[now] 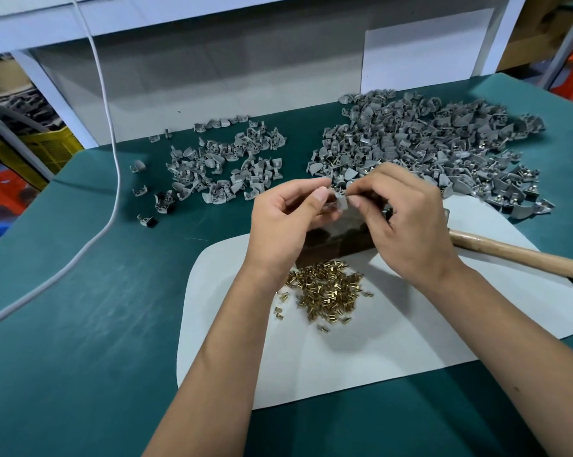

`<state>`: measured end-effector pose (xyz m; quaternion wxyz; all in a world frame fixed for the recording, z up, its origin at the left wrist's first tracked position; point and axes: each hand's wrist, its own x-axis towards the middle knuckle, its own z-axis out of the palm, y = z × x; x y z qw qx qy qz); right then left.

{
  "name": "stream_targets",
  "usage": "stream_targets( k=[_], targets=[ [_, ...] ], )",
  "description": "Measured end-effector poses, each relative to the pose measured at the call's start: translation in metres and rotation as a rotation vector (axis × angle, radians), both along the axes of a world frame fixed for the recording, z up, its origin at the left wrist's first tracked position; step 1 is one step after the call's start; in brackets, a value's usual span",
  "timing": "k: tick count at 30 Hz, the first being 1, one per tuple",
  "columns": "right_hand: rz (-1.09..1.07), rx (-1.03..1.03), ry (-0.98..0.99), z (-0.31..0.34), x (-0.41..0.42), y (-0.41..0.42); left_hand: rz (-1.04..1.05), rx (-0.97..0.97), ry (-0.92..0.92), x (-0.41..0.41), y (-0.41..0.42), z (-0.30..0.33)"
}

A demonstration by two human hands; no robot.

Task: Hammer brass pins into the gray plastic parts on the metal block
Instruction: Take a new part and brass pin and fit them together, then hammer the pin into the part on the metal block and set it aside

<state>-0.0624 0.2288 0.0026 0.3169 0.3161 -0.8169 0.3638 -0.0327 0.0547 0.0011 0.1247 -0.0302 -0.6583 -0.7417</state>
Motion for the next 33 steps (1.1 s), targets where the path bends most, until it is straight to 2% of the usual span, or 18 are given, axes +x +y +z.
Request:
stream_targets(
  k=[7, 17, 33],
  targets=[
    [-0.019, -0.060, -0.082, -0.001, 0.000, 0.001, 0.046, -0.197, 0.079, 0.002, 0.008, 0.001],
    [-0.066, -0.090, -0.159, 0.001, 0.009, -0.007, 0.121, -0.167, 0.039, 0.001, 0.018, 0.001],
    [-0.175, -0.100, -0.252, 0.002, 0.014, -0.015, 0.216, -0.402, 0.075, 0.004, 0.026, -0.002]
  ],
)
